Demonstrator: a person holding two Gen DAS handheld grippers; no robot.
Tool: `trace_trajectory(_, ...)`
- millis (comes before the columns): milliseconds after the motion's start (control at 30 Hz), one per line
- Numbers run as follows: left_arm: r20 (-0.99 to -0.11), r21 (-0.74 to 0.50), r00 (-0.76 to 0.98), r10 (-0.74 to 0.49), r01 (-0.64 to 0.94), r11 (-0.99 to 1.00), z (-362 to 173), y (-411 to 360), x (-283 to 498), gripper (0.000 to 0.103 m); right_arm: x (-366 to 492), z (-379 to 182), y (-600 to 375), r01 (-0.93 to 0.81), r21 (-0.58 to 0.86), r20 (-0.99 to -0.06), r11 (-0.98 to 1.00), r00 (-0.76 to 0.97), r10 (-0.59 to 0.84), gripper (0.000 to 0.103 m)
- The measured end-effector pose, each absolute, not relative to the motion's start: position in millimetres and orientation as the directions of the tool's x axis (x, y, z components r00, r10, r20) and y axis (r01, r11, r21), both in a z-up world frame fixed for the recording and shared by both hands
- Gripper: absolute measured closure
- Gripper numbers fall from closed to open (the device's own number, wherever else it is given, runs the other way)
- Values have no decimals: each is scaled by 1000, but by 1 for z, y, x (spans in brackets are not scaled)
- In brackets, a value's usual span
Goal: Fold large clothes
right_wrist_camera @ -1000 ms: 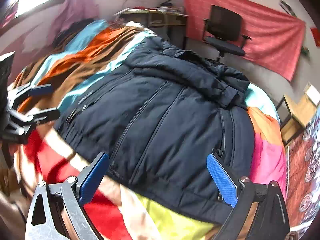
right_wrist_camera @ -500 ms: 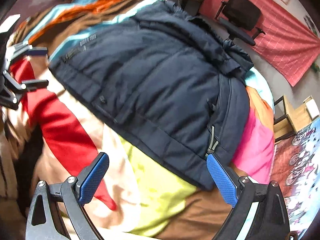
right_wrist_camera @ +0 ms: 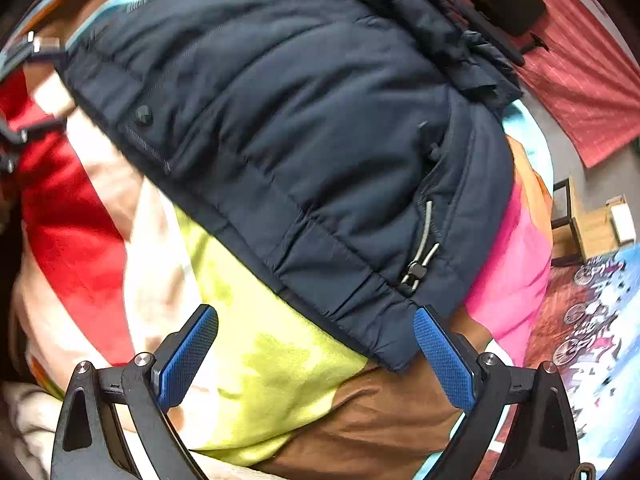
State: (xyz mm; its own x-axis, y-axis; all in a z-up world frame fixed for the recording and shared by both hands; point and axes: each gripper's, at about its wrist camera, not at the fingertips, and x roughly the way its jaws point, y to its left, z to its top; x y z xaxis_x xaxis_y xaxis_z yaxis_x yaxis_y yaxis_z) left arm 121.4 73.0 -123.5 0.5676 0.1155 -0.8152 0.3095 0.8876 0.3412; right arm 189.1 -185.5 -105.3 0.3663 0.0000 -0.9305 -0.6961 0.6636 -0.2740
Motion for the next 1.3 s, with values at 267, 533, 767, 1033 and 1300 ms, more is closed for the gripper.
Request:
trace_trajectory(267, -743, 469, 629, 228, 246, 848, -136, 75, 123, 9, 185, -140, -165, -728, -484, -867, 486, 474, -154, 4)
trace_trajectory(533, -698, 553, 651, 298, 225, 802, -147, 72, 130, 9, 181, -164, -151, -713, -614, -786, 338, 593, -177, 2)
trace_trajectory(767, -683, 563, 657, 319, 194, 804, -150, 70, 131, 9, 176, -168, -145, -622, -736, -670, 268, 726, -155, 1)
trace_trajectory(1033, -579, 647, 726, 371, 132, 751, -146, 57, 124, 9, 167, -171, -138, -472, -860, -498, 195, 859, -120, 3)
trace_trajectory(1300, -526, 651, 787, 323, 128, 748, -136, 47, 118, 24, 180, -127, -147, -490, -757, -558, 432, 829, -37, 58)
